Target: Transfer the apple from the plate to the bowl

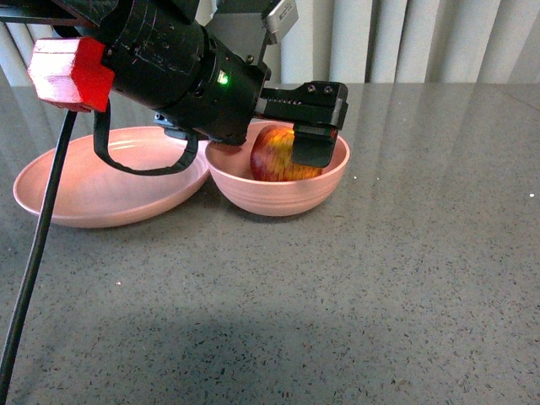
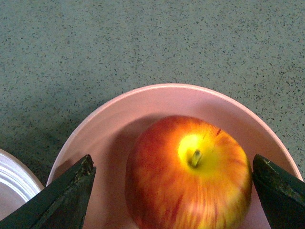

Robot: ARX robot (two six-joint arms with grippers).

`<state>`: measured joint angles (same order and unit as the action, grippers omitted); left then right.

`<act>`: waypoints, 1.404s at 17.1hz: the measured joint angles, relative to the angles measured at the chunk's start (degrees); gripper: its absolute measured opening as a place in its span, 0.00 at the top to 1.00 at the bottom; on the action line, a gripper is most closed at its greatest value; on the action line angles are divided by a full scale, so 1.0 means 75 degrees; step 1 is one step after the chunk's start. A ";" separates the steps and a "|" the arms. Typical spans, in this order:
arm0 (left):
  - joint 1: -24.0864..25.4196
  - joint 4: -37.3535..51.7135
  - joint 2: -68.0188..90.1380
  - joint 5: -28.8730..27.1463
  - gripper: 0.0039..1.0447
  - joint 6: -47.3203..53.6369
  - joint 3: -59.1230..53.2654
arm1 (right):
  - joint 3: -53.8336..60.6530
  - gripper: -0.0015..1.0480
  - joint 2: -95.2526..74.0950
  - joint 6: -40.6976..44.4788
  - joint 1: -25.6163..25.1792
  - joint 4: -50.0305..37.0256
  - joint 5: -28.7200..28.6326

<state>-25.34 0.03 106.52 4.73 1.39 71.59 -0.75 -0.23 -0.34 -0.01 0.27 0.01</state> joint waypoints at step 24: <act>0.2314 0.2334 -0.8052 -0.1877 0.56 -0.0268 -0.5566 | 0.0000 0.06 0.0000 0.0003 0.0000 0.0000 -0.0003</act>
<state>-7.99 17.54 46.13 -9.34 -0.62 29.85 -0.75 -0.23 -0.32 -0.01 0.27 -0.01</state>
